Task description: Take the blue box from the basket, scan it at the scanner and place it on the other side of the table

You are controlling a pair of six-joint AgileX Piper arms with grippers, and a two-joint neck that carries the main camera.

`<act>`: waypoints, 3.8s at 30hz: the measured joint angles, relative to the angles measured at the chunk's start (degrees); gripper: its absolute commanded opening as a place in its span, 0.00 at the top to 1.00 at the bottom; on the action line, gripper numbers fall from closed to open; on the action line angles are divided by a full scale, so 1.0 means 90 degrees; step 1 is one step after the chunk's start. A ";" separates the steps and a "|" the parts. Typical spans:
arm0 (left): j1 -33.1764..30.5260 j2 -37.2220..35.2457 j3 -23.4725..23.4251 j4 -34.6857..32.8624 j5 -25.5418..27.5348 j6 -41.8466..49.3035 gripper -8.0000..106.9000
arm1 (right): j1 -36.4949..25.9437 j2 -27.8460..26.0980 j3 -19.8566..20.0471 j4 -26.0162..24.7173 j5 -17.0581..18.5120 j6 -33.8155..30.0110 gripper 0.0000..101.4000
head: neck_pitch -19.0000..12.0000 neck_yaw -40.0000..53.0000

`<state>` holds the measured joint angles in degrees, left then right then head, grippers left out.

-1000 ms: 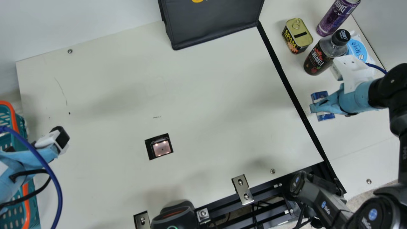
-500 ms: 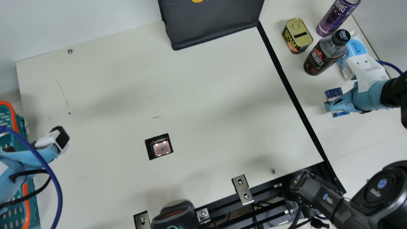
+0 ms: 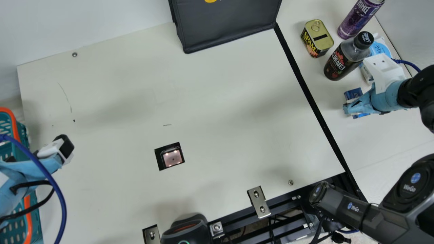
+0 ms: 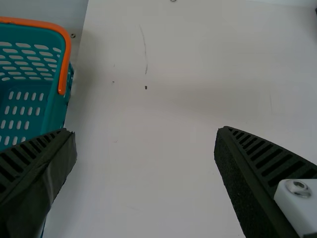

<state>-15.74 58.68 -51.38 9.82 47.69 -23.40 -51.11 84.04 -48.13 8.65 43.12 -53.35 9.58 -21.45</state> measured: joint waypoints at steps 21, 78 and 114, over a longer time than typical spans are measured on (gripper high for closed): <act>0.0000 0.0000 0.0000 0.0000 0.0000 0.0000 0.15 | 0.0324 0.0237 0.0174 -0.0137 -0.0515 0.0537 0.91 | 0.0000 0.0000; 0.0000 0.0000 0.0000 0.0000 0.0000 0.0000 0.15 | 0.3242 -0.2763 -0.1723 -0.1880 0.2663 0.4769 0.06 | 0.0000 0.0000; 0.1567 -0.1714 -0.1957 -0.1257 0.2422 0.2600 0.15 | 0.5772 -0.4651 -0.2404 -0.1042 0.2981 0.5928 0.06 | 0.0000 0.2187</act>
<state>-1.64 43.25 -69.00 -1.49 69.49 0.00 0.83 42.18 -69.77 -0.73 69.95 0.00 9.58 -1.76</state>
